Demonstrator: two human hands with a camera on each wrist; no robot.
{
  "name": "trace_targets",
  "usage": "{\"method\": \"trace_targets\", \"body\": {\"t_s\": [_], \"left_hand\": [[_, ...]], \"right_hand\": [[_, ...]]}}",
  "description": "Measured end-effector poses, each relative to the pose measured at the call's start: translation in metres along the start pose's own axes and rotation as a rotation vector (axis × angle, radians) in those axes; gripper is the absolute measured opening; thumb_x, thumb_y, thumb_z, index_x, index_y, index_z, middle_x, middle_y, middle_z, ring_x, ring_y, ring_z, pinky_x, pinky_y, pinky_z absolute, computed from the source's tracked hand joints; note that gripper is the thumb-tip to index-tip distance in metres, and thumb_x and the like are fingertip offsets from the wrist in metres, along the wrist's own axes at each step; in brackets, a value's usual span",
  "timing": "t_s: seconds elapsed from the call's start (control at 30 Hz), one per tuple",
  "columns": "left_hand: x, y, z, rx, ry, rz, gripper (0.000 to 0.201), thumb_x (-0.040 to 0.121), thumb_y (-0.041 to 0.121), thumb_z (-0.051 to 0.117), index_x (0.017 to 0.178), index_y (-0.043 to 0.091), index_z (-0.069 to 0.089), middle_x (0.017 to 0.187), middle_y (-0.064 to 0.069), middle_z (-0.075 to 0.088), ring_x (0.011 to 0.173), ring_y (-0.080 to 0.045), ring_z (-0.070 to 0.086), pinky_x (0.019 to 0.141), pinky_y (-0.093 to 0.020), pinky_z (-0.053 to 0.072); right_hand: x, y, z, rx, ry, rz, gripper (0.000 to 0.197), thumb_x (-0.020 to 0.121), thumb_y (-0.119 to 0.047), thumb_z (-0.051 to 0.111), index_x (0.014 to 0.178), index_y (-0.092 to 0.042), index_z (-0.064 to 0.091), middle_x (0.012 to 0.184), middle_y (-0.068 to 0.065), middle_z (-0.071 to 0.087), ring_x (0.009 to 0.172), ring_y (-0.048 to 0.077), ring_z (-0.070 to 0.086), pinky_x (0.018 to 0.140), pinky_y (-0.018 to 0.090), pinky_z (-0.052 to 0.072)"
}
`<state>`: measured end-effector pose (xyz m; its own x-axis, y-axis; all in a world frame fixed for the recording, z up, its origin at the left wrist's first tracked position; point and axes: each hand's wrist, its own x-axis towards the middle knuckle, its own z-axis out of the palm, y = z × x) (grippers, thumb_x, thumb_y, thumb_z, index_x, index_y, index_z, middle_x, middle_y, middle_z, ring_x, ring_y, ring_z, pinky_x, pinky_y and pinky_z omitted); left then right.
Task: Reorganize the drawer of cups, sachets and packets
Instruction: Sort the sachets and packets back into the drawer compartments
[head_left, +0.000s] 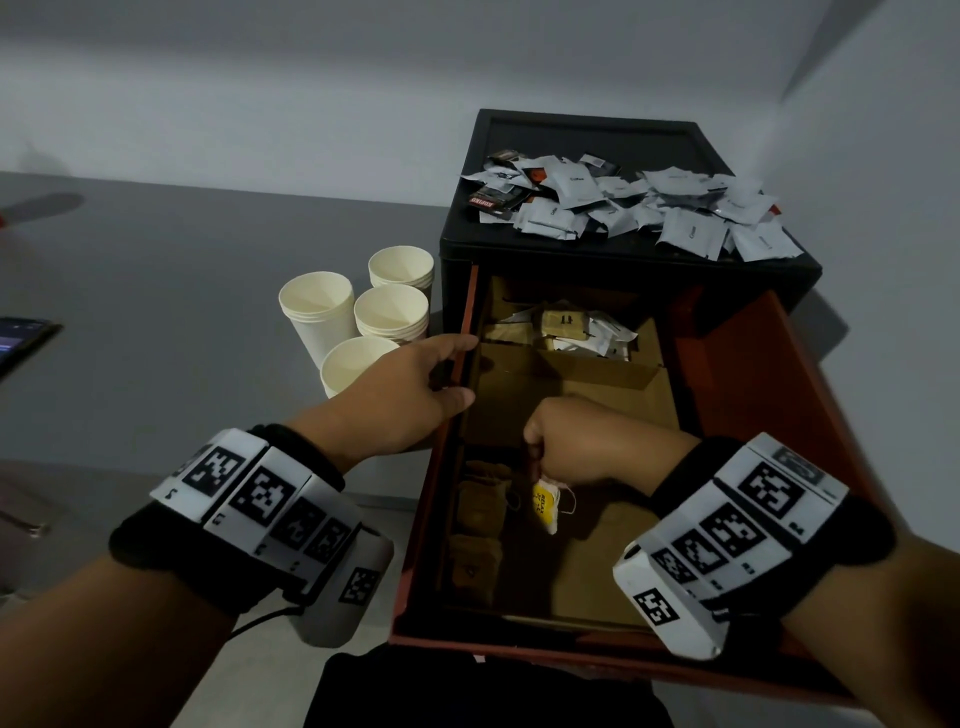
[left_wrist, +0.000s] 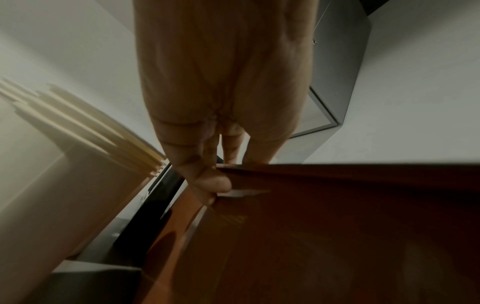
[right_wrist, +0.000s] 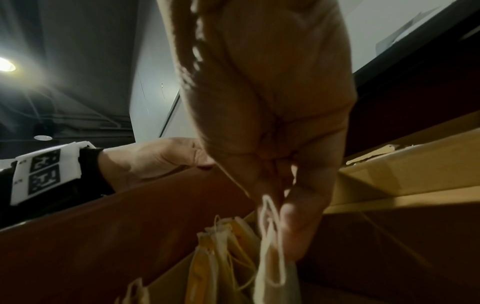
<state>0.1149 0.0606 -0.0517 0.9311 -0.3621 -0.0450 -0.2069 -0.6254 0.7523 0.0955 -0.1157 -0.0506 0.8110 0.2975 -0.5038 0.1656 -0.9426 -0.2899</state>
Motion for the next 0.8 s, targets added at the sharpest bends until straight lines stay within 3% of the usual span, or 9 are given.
{"method": "trace_targets", "body": {"t_s": [0.07, 0.17, 0.27, 0.4, 0.5, 0.57, 0.67, 0.8], "left_hand": [[0.0000, 0.0002, -0.0001, 0.004, -0.001, 0.001, 0.053, 0.091, 0.014, 0.058, 0.140, 0.026, 0.039, 0.103, 0.006, 0.055, 0.084, -0.004, 0.052, 0.062, 0.000, 0.039], [0.0001, -0.0002, 0.0001, 0.000, -0.003, -0.001, 0.054, 0.091, 0.014, 0.058, 0.140, 0.025, 0.039, 0.103, 0.008, 0.052, 0.090, -0.006, 0.051, 0.065, -0.002, 0.040], [0.0002, -0.0009, -0.0003, 0.003, -0.007, -0.003, 0.054, 0.091, 0.014, 0.058, 0.141, 0.025, 0.038, 0.109, 0.007, 0.054, 0.097, -0.007, 0.051, 0.072, -0.004, 0.038], [-0.0006, 0.0004, -0.0008, 0.015, -0.003, 0.008, 0.054, 0.092, 0.014, 0.058, 0.141, 0.024, 0.038, 0.103, 0.009, 0.051, 0.094, -0.006, 0.049, 0.062, 0.004, 0.037], [-0.0007, 0.0005, -0.0009, 0.011, 0.001, 0.008, 0.054, 0.092, 0.014, 0.058, 0.141, 0.023, 0.038, 0.102, 0.009, 0.050, 0.093, -0.006, 0.048, 0.062, 0.003, 0.038], [-0.0005, 0.0005, -0.0008, 0.011, -0.001, 0.008, 0.054, 0.091, 0.014, 0.058, 0.141, 0.024, 0.038, 0.104, 0.008, 0.052, 0.093, -0.006, 0.049, 0.063, 0.002, 0.038], [-0.0005, 0.0008, -0.0006, -0.004, -0.009, 0.002, 0.054, 0.091, 0.013, 0.058, 0.140, 0.025, 0.039, 0.109, 0.007, 0.055, 0.091, -0.006, 0.052, 0.066, 0.000, 0.040], [-0.0007, 0.0015, -0.0008, 0.008, -0.008, -0.002, 0.054, 0.092, 0.015, 0.058, 0.141, 0.025, 0.038, 0.108, 0.009, 0.053, 0.092, -0.006, 0.052, 0.068, -0.002, 0.038]], "right_hand": [[-0.0004, 0.0008, 0.0004, 0.017, 0.001, 0.016, 0.021, 0.089, 0.001, 0.050, 0.105, 0.007, 0.062, 0.067, 0.007, 0.048, 0.060, 0.012, 0.043, 0.049, 0.018, 0.032], [-0.0032, -0.0005, 0.0000, 0.086, -0.023, 0.034, 0.014, 0.089, -0.011, 0.058, 0.098, -0.001, 0.064, 0.068, 0.002, 0.055, 0.057, 0.010, 0.050, 0.050, 0.018, 0.039], [-0.0078, -0.0032, 0.0034, 0.064, -0.017, -0.002, 0.020, 0.080, -0.021, 0.071, 0.088, -0.005, 0.062, 0.070, 0.002, 0.052, 0.062, 0.013, 0.050, 0.054, 0.022, 0.039], [-0.0073, -0.0018, 0.0099, -0.032, 0.101, -0.059, 0.007, 0.085, -0.006, 0.061, 0.079, -0.007, 0.057, 0.070, 0.001, 0.049, 0.059, 0.008, 0.043, 0.048, 0.016, 0.029], [-0.0053, 0.0013, 0.0072, 0.021, 0.117, -0.093, 0.009, 0.087, -0.005, 0.059, 0.090, -0.003, 0.066, 0.087, 0.010, 0.062, 0.075, 0.014, 0.055, 0.054, 0.013, 0.034], [-0.0056, 0.0034, 0.0042, 0.014, 0.108, -0.111, 0.010, 0.087, -0.008, 0.060, 0.093, -0.006, 0.067, 0.090, 0.006, 0.064, 0.082, 0.015, 0.057, 0.058, 0.012, 0.036], [-0.0059, 0.0055, 0.0027, -0.032, 0.048, -0.121, 0.012, 0.083, -0.006, 0.065, 0.094, -0.010, 0.064, 0.074, -0.005, 0.052, 0.066, 0.005, 0.048, 0.056, 0.015, 0.037], [-0.0053, 0.0048, 0.0064, -0.079, 0.016, -0.148, 0.012, 0.082, -0.009, 0.067, 0.087, -0.017, 0.059, 0.072, -0.004, 0.049, 0.062, 0.006, 0.043, 0.054, 0.018, 0.034]]}}
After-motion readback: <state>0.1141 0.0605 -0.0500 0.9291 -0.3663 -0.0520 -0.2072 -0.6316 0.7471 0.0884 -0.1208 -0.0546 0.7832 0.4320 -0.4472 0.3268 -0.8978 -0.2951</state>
